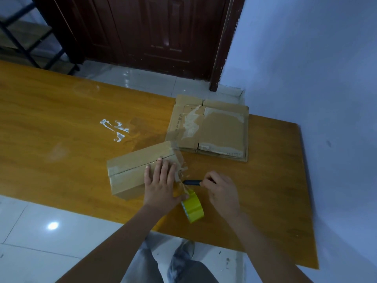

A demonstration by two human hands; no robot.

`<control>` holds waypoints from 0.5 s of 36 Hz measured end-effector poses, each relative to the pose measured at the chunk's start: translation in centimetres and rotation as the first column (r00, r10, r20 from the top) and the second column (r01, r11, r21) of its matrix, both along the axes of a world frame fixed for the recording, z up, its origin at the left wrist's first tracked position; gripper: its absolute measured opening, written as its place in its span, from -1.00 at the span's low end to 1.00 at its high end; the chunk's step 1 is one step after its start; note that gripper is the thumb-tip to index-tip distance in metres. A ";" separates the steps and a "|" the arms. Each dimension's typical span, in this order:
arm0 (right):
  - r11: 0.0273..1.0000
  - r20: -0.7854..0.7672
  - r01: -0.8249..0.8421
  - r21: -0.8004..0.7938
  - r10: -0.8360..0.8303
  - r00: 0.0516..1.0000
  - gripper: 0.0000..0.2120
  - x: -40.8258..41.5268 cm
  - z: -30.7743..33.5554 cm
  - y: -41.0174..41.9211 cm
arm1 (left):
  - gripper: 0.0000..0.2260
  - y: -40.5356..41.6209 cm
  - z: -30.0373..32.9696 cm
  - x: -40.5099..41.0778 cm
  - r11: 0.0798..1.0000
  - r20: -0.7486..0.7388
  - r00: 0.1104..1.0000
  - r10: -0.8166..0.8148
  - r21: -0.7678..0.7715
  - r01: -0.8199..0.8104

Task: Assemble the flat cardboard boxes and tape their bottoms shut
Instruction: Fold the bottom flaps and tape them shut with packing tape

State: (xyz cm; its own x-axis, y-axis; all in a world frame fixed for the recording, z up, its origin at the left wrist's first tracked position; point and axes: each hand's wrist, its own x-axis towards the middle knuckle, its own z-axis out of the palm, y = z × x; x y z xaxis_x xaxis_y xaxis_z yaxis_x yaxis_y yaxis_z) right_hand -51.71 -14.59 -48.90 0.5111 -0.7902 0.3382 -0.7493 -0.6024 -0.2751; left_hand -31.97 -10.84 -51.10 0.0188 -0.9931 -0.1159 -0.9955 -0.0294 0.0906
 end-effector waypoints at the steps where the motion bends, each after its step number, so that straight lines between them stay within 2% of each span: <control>1: 1.000 -0.009 0.002 -0.007 -0.002 1.000 -0.71 0.1 0.1 0.0 | -0.09 0.0 -0.1 0.0 1.000 -0.001 1.000 0.001 0.000 -0.001; 9: 0.998 -0.025 0.027 -0.049 -0.028 0.999 -0.69 0.9 0.2 0.0 | -0.12 -0.1 0.0 0.1 1.000 -0.001 1.000 0.001 -0.014 -0.001; 15: 0.996 -0.055 0.051 -0.067 -0.055 0.997 -0.79 1.0 0.0 0.3 | -0.11 0.0 -0.2 0.1 1.000 0.011 1.000 0.001 -0.004 -0.001; 18: 0.995 -0.068 0.054 -0.085 -0.060 0.996 -0.78 1.0 0.1 0.4 | -0.11 0.0 -0.1 0.1 1.000 0.008 1.000 -0.002 -0.007 0.002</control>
State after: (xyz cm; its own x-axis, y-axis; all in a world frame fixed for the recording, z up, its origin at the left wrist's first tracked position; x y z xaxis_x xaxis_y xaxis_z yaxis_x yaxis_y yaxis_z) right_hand -50.73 -14.24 -48.80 0.4910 -0.7894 0.3685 -0.7990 -0.5766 -0.1708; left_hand -31.89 -10.84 -51.15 0.0178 -0.9939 -0.1085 -0.9962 -0.0269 0.0828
